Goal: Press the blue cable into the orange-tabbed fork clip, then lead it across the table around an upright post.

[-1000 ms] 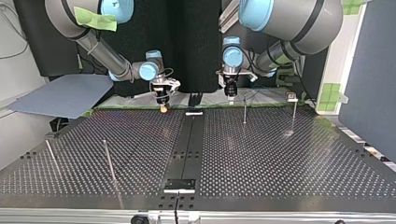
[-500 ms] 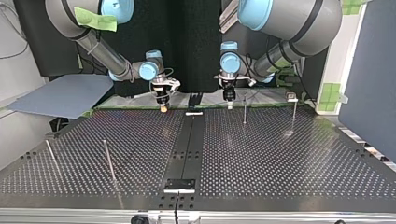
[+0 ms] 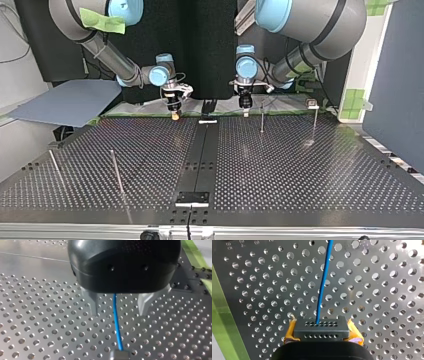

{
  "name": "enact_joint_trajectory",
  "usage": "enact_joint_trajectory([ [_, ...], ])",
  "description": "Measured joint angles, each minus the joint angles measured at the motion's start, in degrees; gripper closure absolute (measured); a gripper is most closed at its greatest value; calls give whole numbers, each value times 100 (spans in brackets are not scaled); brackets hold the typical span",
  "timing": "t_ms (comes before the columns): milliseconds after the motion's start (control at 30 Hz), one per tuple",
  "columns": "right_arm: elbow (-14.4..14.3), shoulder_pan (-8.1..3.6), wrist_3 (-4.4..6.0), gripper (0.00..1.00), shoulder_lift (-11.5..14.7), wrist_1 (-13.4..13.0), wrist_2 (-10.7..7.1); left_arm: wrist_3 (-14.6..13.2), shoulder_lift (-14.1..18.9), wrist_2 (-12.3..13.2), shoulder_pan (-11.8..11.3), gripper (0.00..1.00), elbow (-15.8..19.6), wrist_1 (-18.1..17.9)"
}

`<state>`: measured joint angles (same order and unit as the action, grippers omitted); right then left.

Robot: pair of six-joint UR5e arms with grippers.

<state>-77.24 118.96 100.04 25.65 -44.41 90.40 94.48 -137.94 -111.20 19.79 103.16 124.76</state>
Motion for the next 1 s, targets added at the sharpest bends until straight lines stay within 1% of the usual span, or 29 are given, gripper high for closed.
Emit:
enact_joint_trajectory([
  [33, 0, 0, 0, 100, 0, 3, -1, -24, -1, -2, -2, 67, 0, -17],
  [67, 0, 0, 0, 100, -1, 4, -2, -50, -1, -5, -4, 67, 0, -40],
  [100, 1, 0, -1, 100, -1, 4, -3, -85, -1, -8, -4, 83, 0, -77],
  [133, 1, 0, -1, 100, -1, 4, -3, -110, 0, -7, -4, 93, 0, -107],
  [167, 1, 0, -1, 100, -1, 6, -4, -133, 0, -6, -3, 93, 0, -136],
  [200, 1, 0, -1, 100, -1, 7, -4, -163, 1, -6, -2, 100, 0, -169],
  [367, -1, 0, 0, 100, -1, 10, -4, -244, 1, 2, 4, 100, 0, -219],
  [667, 6, 0, -1, 100, -8, 12, -4, -240, 1, 31, -5, 100, 0, -187],
  [833, 83, -4, -18, 100, -6, 47, -7, -255, 11, 55, 7, 100, 0, -100],
  [933, 173, -7, -64, 100, 0, 124, -6, -264, 59, 115, 16, 100, 0, -32],
  [1000, 263, -7, -129, 100, 11, 219, -5, -268, 139, 174, 26, 100, 0, -10],
])
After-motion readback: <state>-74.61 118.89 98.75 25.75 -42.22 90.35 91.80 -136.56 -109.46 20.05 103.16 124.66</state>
